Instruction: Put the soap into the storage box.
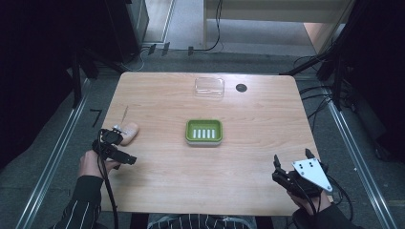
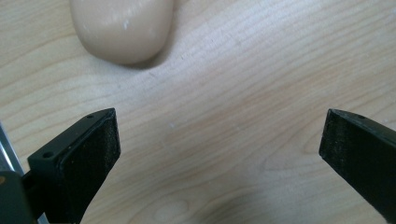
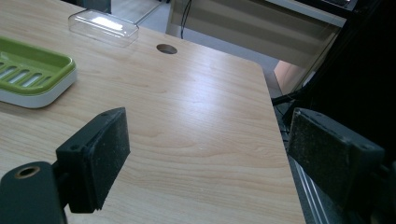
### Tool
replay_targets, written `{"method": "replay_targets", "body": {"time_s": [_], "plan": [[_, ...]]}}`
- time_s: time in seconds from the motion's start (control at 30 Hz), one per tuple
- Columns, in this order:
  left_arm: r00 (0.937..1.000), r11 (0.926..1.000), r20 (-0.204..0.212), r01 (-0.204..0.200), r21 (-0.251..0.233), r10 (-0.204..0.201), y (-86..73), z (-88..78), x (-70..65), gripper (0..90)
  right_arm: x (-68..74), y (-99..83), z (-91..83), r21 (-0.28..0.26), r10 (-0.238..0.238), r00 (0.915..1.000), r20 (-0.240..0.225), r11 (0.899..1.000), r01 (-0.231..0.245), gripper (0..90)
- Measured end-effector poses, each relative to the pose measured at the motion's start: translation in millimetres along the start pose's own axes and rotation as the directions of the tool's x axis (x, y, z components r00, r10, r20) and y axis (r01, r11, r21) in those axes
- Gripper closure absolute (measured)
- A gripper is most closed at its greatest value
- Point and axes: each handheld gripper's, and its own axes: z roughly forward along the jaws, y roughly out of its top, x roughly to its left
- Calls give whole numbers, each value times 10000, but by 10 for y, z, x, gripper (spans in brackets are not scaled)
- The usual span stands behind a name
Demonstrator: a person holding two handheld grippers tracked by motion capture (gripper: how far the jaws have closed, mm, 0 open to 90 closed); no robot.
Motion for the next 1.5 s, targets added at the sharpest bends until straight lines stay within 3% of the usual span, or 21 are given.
{"method": "replay_targets", "body": {"time_s": [0.67,1.13,1.5], "plan": [[10000,9995,-75,-19,-306,17,331,50,102,0,-8,-5,-14,-31,98,9999,41,9999,-98,136],[9998,9994,172,-46,-334,52,531,137,166,0,4,-1,-6,34,-11,10000,4,10000,11,136],[9998,9992,199,76,-382,-69,681,156,310,0,-4,-2,-3,0,-5,10000,-24,10000,5,136]]}}
